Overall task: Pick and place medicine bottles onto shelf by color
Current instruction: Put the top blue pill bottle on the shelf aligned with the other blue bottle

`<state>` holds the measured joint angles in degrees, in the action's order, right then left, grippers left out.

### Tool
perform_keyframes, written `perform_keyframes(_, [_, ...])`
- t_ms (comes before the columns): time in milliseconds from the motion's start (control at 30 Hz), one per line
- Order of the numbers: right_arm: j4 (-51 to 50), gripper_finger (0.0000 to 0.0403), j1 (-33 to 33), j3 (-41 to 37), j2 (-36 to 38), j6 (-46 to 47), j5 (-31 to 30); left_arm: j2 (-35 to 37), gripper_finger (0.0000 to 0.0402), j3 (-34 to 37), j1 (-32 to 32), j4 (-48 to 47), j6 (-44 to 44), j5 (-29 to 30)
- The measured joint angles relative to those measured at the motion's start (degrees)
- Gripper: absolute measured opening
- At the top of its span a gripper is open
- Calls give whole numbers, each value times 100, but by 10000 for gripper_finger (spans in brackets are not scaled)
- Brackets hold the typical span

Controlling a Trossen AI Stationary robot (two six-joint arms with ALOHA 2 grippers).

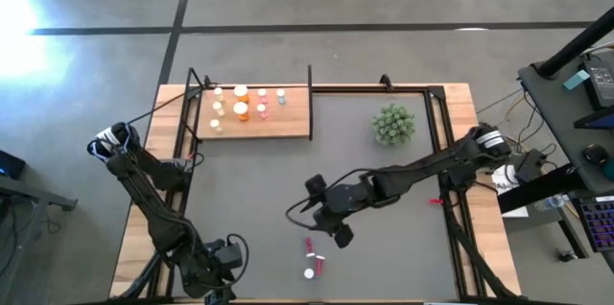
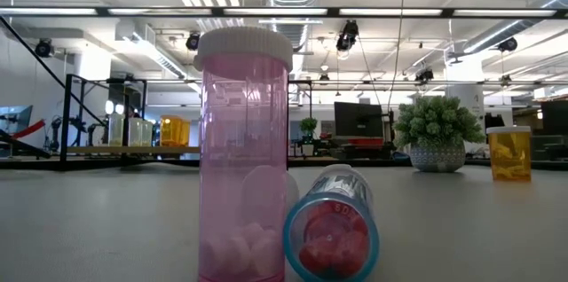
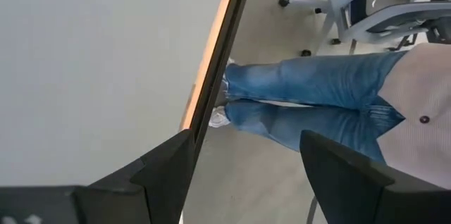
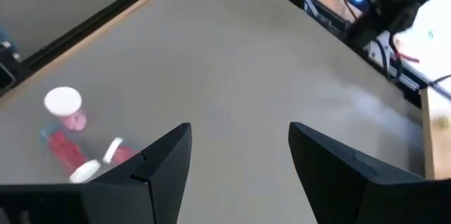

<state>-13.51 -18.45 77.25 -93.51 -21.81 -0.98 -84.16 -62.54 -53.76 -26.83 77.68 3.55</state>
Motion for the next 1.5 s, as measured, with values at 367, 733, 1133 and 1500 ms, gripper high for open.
perform_keyframes(367, [-621,228,147,517,-996,-838,1170,0,242,13,-39,90,-4,-4])
perform_keyframes(733, [-1691,228,178,1392,-2020,-2029,1874,0,242,9,-42,130,164,-7])
perform_keyframes(1133, [-2533,228,185,2414,-2904,-3478,1915,0,242,22,-37,245,484,-7])
perform_keyframes(1500, [-3428,193,272,3263,-3577,-3703,1899,0,242,44,-35,242,608,-7])
